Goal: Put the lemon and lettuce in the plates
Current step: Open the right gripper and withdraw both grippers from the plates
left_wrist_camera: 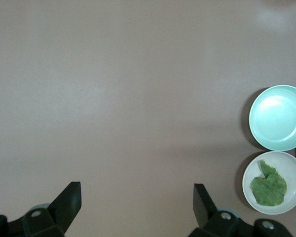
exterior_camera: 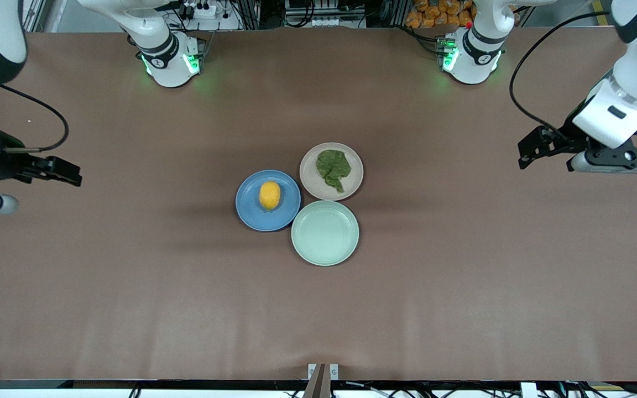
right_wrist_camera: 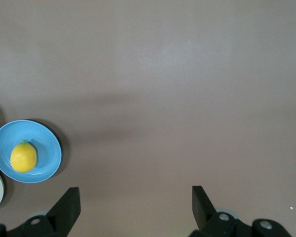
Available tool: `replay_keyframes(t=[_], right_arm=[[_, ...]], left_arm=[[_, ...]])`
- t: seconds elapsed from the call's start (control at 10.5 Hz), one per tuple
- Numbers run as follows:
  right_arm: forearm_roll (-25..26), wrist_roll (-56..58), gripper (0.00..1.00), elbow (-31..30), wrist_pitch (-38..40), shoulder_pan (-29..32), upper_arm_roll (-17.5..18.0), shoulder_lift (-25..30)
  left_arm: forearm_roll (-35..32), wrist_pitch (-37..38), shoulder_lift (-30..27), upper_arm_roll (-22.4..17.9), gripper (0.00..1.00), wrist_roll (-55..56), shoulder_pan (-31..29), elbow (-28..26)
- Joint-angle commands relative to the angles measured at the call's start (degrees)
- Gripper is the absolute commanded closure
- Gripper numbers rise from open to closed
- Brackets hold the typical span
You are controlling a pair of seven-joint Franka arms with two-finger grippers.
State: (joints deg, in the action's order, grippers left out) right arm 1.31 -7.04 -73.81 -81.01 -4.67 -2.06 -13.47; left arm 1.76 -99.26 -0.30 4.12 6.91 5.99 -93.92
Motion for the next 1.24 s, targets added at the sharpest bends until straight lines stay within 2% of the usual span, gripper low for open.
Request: replay_keyframes(t=[0.0, 0.19, 0.48, 0.86, 1.14], right_arm=[[-0.2, 1.5, 0.0, -0.7, 2.8, 1.7, 0.8, 1.6], [-0.1, 2.6, 0.0, -3.3, 2.4, 1.6, 0.8, 2.9], [0.4, 2.6, 0.0, -12.6, -2.2, 1.6, 0.8, 8.8], [0.4, 2.6, 0.0, -19.9, -5.4, 1.6, 0.8, 13.8], [0.4, 2.5, 0.0, -17.4, -4.6, 3.6, 0.7, 14.0]], left_arm=[[-0.2, 3.2, 0.7, -0.3, 0.0, -1.6, 0.1, 3.2], [-1.6, 3.2, 0.6, 0.1, 0.0, -1.6, 0.1, 3.3], [-1.9, 3.2, 0.5, 0.1, 0.0, -1.6, 0.1, 4.1], [-1.9, 3.2, 0.4, -0.2, 0.0, -1.6, 0.0, 4.8], [-1.9, 3.3, 0.4, 0.0, 0.0, -1.6, 0.0, 4.9]])
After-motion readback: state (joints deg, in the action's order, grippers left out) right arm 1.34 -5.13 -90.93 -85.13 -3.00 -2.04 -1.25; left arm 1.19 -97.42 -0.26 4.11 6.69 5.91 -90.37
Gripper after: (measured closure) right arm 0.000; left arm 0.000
